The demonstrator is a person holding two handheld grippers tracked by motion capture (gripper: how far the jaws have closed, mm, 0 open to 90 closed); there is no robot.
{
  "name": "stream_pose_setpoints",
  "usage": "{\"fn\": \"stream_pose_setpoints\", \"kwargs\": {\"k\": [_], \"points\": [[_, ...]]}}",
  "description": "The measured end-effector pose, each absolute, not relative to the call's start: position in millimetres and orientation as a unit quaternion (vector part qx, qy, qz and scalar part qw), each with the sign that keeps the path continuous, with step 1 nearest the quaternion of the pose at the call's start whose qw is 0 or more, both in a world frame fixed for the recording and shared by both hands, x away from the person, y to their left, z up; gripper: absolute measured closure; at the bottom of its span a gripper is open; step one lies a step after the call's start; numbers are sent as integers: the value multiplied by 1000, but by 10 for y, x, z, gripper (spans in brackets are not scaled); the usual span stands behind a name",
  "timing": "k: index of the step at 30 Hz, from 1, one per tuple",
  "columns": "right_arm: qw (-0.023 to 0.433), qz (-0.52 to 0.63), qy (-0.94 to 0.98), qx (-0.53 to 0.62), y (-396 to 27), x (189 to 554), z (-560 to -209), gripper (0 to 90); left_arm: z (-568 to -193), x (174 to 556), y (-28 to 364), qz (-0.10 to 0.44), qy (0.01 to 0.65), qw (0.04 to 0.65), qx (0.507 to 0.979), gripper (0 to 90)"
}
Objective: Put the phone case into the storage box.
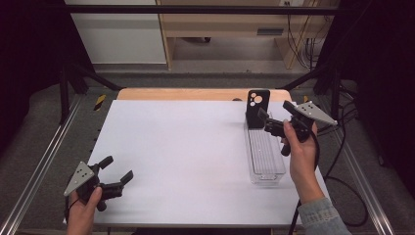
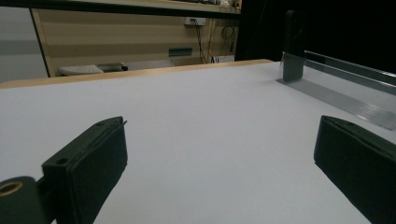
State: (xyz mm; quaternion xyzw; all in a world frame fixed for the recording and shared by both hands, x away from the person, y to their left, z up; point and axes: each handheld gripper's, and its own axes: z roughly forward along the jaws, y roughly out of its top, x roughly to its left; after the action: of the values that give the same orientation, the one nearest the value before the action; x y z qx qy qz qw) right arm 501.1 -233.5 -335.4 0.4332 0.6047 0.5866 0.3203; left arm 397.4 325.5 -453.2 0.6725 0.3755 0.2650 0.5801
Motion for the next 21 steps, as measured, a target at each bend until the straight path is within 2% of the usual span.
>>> {"fn": "stream_pose_setpoints", "kwargs": {"k": [21], "points": [[346, 585, 625, 384, -2388, 4749, -3248, 35, -4526, 3981, 3356, 287, 374, 571, 672, 25]]}}
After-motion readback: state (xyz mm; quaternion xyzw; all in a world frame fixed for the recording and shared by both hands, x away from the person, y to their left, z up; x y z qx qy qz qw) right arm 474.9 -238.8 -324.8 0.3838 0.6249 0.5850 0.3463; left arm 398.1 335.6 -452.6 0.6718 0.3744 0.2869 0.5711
